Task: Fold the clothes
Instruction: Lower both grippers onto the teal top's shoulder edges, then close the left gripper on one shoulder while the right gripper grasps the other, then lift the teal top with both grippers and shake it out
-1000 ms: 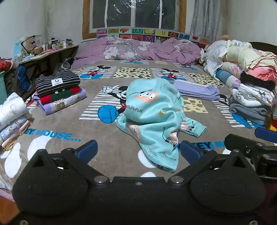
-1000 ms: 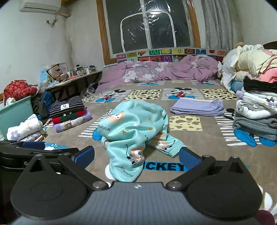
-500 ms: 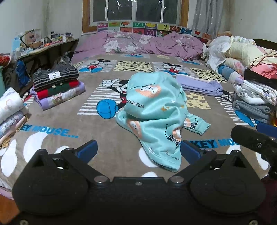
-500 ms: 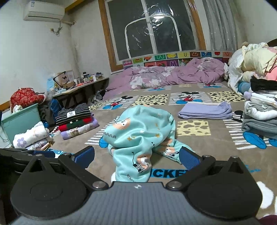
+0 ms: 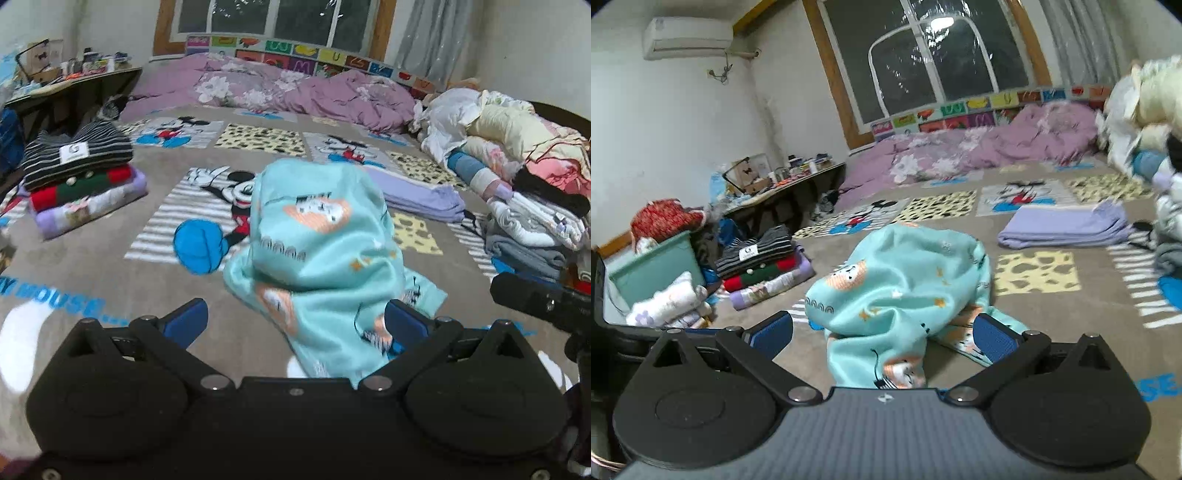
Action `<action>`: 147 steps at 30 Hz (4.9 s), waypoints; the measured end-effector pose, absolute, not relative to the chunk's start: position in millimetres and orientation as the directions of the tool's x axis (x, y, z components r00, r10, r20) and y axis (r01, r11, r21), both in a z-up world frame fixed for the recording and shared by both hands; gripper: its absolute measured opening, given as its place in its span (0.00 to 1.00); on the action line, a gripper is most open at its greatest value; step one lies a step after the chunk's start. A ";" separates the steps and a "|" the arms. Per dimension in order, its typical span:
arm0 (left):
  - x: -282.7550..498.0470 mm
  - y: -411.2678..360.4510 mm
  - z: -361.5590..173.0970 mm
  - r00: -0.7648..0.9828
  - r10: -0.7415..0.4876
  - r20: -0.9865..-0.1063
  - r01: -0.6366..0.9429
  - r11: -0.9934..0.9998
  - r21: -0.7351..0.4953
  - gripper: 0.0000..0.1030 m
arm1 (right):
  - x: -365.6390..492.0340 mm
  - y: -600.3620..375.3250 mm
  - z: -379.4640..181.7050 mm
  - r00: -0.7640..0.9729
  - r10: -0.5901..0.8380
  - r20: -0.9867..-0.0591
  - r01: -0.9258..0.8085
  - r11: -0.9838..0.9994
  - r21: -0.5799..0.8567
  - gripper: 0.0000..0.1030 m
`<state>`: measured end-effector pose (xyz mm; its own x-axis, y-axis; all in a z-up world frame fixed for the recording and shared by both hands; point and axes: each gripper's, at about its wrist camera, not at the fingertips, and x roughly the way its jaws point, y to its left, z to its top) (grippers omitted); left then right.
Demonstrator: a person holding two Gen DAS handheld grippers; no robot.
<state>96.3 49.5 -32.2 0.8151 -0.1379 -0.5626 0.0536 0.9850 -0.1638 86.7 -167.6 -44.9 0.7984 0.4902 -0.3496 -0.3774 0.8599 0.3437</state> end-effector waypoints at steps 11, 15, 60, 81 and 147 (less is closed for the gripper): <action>175.4 89.1 -27.6 0.747 -0.300 -0.593 0.123 0.939 -0.321 1.00 | 182.0 -185.0 -58.3 0.712 0.563 -0.420 -0.384 0.813 0.438 1.00; 208.3 106.2 -27.0 0.741 -0.348 -0.574 0.149 0.919 -0.365 1.00 | 219.6 -196.9 -66.3 0.707 0.576 -0.411 -0.377 0.798 0.469 1.00; 305.0 139.6 -18.6 0.355 -0.782 -0.511 0.697 0.586 -0.413 0.93 | 334.7 -241.2 -92.9 0.329 0.920 -0.212 -0.645 0.383 0.661 0.61; 287.2 90.1 13.6 0.448 -0.607 -0.656 0.783 0.621 -0.040 0.93 | 243.0 -178.4 -66.3 0.422 0.721 -0.549 -0.832 0.549 0.082 0.85; 352.0 53.9 129.6 0.924 -0.252 -0.289 0.381 0.693 0.612 0.10 | 360.5 -149.5 137.1 0.829 0.428 -0.360 -0.558 0.683 -0.472 0.15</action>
